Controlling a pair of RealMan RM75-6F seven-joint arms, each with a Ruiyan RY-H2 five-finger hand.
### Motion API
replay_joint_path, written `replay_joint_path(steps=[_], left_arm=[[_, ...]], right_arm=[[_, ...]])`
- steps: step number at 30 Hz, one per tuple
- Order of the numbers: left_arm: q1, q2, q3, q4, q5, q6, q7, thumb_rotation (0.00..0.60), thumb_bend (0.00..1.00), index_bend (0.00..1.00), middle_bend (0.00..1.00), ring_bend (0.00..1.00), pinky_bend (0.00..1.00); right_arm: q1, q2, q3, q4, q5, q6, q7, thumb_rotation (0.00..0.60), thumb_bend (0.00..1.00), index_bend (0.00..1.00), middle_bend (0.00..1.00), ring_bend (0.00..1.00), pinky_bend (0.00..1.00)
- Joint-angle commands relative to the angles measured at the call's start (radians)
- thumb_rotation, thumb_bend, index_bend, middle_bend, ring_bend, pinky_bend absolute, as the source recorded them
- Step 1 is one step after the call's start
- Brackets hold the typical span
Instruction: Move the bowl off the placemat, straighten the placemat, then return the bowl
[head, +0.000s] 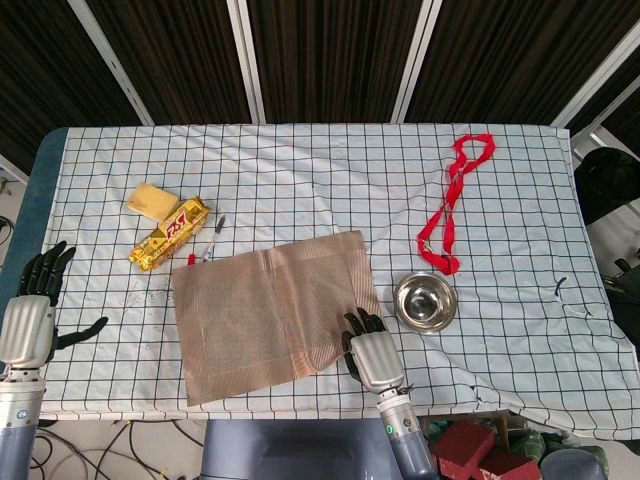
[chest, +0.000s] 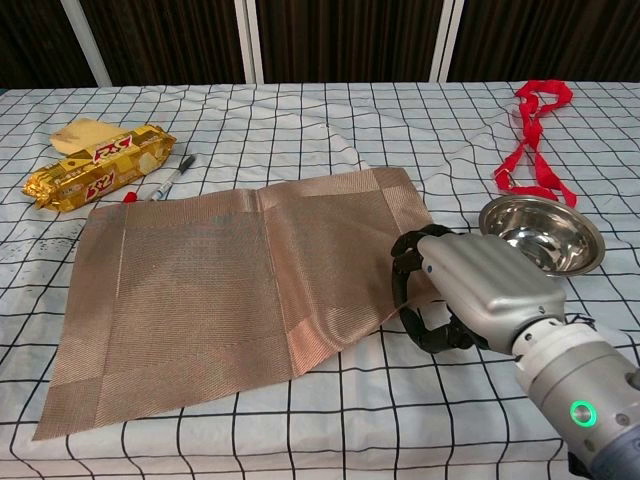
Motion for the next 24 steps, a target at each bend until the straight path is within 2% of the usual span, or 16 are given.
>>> replay_joint_path(steps=[1,10,24], left_arm=[[0.000,0.000,0.000,0.000,0.001,0.000,0.000,0.600,0.02,0.05,0.01,0.00,0.00],[0.000,-0.001,0.003,-0.001,0.003,-0.001,0.002,0.600,0.02,0.05,0.01,0.00,0.00],[0.002,-0.001,0.007,-0.003,0.011,0.002,0.002,0.600,0.02,0.05,0.01,0.00,0.00]], right_arm=[[-0.009,-0.004,0.008,0.002,0.001,0.007,-0.007,0.600,0.59,0.65,0.19,0.10,0.19],[-0.040,0.010,0.017,-0.005,-0.004,0.018,0.008,0.600,0.59,0.66,0.19,0.10,0.19],[-0.106,0.019,-0.015,0.000,-0.034,0.044,0.053,0.600,0.59,0.66,0.19,0.09,0.19]])
